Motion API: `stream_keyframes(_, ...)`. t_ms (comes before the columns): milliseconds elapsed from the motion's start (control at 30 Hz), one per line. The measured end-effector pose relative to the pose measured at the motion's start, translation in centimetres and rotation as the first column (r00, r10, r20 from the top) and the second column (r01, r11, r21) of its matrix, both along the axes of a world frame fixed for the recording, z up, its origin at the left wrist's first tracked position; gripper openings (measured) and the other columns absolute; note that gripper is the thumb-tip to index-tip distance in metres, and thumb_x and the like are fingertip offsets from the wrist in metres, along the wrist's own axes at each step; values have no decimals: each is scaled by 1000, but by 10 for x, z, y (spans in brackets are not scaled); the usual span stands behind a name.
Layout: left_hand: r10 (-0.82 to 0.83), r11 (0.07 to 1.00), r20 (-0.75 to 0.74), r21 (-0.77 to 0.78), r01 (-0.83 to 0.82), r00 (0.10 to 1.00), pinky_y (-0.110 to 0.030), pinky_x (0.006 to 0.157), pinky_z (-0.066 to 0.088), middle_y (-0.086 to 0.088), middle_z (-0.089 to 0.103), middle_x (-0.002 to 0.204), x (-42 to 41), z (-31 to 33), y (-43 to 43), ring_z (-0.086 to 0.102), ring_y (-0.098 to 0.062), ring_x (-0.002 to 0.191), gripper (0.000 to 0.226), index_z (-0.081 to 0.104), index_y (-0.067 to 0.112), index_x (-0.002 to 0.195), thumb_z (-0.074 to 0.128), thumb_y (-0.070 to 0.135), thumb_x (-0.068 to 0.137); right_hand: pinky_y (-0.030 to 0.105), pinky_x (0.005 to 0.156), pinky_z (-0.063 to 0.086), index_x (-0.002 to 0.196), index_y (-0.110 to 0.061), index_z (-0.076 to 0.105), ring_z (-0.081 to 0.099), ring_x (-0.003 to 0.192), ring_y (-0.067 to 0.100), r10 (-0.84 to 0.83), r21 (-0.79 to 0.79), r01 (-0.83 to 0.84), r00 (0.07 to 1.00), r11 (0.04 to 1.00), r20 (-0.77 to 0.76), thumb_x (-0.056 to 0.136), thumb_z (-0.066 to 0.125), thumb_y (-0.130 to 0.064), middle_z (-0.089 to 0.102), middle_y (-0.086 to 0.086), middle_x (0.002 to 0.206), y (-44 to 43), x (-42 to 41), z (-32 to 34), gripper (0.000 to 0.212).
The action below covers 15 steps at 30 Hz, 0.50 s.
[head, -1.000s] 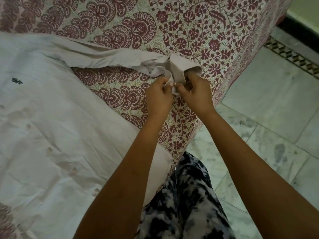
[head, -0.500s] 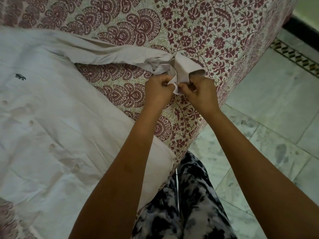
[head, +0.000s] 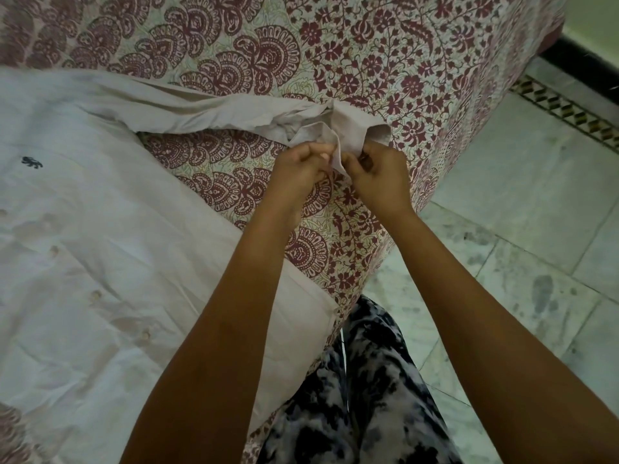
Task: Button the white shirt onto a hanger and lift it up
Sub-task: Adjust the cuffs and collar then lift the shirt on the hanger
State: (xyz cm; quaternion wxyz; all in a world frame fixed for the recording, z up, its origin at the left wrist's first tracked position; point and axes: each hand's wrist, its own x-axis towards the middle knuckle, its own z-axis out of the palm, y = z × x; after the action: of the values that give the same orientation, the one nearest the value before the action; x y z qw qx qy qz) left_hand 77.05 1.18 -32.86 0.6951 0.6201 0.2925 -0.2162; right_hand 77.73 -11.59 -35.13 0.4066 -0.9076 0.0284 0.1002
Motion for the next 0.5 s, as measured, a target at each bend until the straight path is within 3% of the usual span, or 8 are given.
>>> stream_keyframes(133,47,995,99,84,-55,994,-13,68,53,-3,64,82,0,-6,-5,62,-11,78,14,63,9,86,58,-4,85,25,50,29,71,1,60,36,45,10,-72,152,88,992,984,-108,85,58,-17,46,-4,51,1,2,-2,23)
stream_keyframes(233,-32,977,156,212,-2,987,-24,71,56,-2,64,77,1,-10,-6,63,-17,79,10,64,10,83,65,0,80,26,51,28,62,-2,54,33,46,11,-112,195,140,983,971,-148,84,57,-14,43,2,50,1,2,-3,25)
stream_keyframes(300,-87,948,185,318,24,979,-27,74,56,3,63,72,1,-13,-7,62,-14,74,8,65,9,83,68,3,78,28,53,28,64,7,53,33,47,13,-117,214,160,973,964,-199,80,54,-16,43,8,51,2,4,-5,28)
stream_keyframes(367,-129,912,220,410,29,967,-16,69,53,8,61,72,1,-14,-9,58,-1,66,8,66,6,84,69,4,77,33,53,33,68,13,52,41,50,21,-117,272,187,960,944,-254,74,49,-22,50,22,56,3,5,-4,35)
stream_keyframes(433,-175,870,262,492,25,949,-5,62,45,8,61,73,1,-15,-10,55,8,59,9,67,4,86,69,5,78,46,57,46,79,19,52,54,58,33,-121,339,225,946,914,-300,71,48,-27,57,38,74,4,6,-3,47)
stream_keyframes(500,-215,837,277,546,31,936,-2,59,42,6,60,75,0,-16,-10,52,7,56,8,66,2,86,68,6,79,48,61,48,78,21,52,52,59,30,-129,360,242,942,901,-310,70,55,-33,55,35,69,5,5,-1,55)
